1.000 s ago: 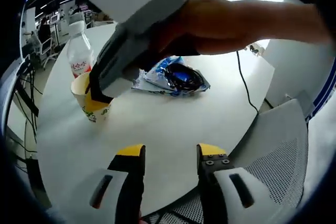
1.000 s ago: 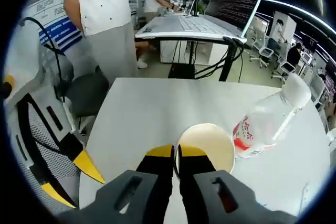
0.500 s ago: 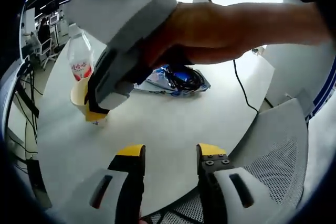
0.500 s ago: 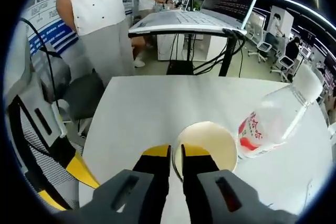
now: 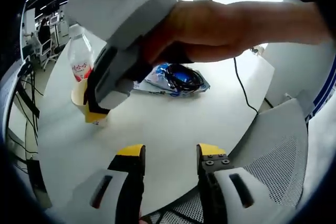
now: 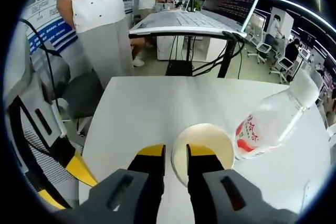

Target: Arrange the tabletop items into an orderly group along one side of the table until the central work area is clear of visible clutter.

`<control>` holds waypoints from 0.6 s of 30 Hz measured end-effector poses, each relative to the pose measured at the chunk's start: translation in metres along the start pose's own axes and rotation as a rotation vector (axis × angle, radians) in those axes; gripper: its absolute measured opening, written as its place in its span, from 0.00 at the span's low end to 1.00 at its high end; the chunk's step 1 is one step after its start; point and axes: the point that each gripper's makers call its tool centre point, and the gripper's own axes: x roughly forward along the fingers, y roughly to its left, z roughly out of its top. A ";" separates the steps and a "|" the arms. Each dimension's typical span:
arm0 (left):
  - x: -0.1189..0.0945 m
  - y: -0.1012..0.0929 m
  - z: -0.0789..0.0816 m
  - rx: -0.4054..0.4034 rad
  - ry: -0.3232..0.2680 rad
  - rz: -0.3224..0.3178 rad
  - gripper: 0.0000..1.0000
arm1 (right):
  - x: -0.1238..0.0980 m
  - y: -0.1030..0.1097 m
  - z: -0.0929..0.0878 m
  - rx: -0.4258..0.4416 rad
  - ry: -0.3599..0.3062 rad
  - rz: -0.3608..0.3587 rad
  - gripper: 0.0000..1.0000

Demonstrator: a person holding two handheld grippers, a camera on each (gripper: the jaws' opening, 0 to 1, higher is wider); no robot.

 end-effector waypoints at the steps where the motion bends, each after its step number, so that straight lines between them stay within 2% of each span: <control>1: 0.000 0.000 0.000 0.001 0.000 0.000 0.38 | -0.001 0.000 0.000 0.000 -0.001 -0.001 0.14; 8: 0.002 -0.002 0.003 0.006 -0.001 -0.004 0.38 | -0.009 -0.004 0.004 -0.007 -0.013 -0.004 0.15; 18: 0.005 -0.001 0.008 -0.006 -0.005 -0.007 0.38 | -0.037 -0.011 0.017 -0.035 -0.050 -0.021 0.18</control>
